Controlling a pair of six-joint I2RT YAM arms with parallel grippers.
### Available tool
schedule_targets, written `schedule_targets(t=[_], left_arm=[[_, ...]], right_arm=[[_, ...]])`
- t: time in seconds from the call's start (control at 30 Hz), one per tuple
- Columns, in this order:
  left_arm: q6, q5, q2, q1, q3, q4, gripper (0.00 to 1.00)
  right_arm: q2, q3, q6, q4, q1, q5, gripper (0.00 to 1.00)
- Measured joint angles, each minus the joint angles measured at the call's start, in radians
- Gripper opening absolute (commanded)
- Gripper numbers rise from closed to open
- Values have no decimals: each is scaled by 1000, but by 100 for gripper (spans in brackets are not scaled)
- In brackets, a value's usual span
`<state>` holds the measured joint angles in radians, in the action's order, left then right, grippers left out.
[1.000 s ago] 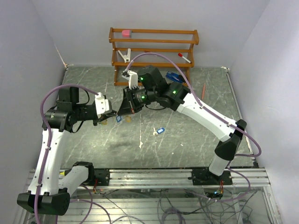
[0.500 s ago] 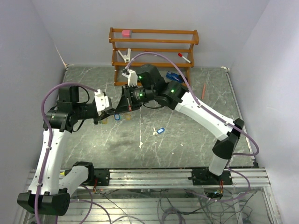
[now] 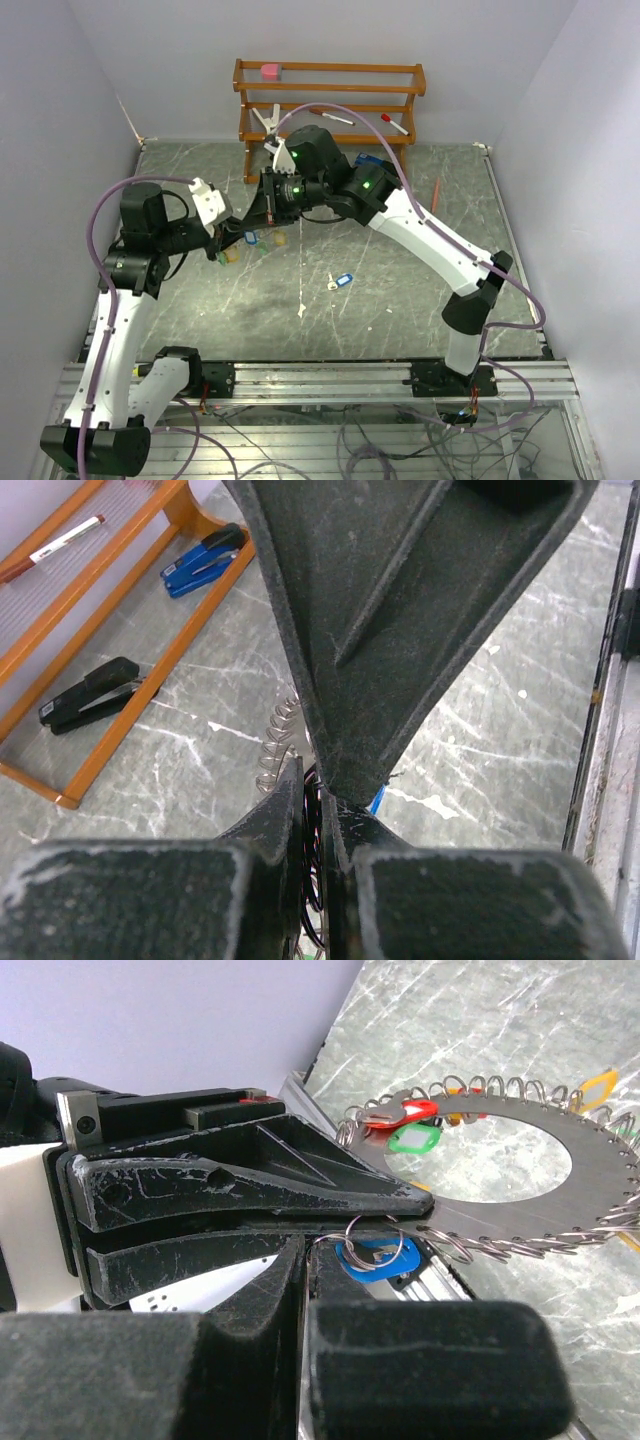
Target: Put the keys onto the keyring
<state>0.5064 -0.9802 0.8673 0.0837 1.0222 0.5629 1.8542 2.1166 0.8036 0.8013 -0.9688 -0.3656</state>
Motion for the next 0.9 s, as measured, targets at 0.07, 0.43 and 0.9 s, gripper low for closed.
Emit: schedule_targets(t=[0.07,0.43,0.9], left_arm=[[-45,-8,0,0,-12,-37,7],[-357,-74,19,2,-91,-315,7],[-652,-135,29,5,-162,-665,7]], right_arm=[[0,3,14,0,0,12,0],[-18,3,48,-5,18,42,3],[-53,4,60,-13,24,29,15]])
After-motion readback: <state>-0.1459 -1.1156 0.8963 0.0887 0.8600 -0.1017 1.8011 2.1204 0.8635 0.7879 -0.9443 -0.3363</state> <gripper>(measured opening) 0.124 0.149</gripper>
